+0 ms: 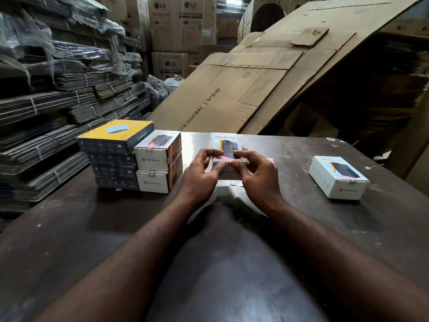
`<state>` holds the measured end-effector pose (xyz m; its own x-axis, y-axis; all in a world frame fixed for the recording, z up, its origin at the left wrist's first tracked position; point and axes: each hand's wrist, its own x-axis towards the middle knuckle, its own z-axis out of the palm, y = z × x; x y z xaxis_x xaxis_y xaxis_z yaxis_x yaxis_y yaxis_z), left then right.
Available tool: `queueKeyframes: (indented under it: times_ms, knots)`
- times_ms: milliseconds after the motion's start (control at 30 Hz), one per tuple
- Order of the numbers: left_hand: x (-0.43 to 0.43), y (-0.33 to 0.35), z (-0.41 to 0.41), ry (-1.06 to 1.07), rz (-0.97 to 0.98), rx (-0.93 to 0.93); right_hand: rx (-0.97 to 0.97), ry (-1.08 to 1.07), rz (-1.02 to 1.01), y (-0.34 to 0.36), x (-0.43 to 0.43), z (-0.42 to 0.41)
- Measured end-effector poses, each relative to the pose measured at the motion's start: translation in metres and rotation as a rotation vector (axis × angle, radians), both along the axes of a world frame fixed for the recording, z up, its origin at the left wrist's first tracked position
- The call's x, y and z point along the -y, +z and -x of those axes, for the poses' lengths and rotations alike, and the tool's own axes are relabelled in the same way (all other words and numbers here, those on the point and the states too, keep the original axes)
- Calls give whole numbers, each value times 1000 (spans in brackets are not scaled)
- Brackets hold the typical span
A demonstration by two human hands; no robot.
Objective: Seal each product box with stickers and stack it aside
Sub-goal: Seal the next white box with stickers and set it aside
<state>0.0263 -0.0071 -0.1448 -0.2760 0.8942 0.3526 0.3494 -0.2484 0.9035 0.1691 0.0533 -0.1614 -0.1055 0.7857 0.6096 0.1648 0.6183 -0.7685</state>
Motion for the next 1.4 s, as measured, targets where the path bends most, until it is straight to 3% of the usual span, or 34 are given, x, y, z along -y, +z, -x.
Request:
queueKeyframes:
  times_ms: [267, 467, 600, 833, 1067, 1267, 1400]
  knots:
    - [-1, 1, -4, 195, -23, 212, -68, 191, 59, 4, 9, 10]
    - [0, 4, -3, 126, 13, 311, -49, 154, 37, 4, 13, 10]
    - [0, 6, -6, 57, 48, 371, -58, 19, 41, 6, 15, 11]
    - [0, 2, -7, 37, -72, 256, 40, -124, 207, 8, 15, 7]
    - [-5, -9, -17, 98, -60, -157, -11, 25, 478, 12, 15, 12]
    - [1, -3, -21, -93, -17, -39, -85, -16, 539, 13, 8, 7]
    - [3, 3, -16, -107, -50, 96, -224, 67, 605, 16, 6, 3]
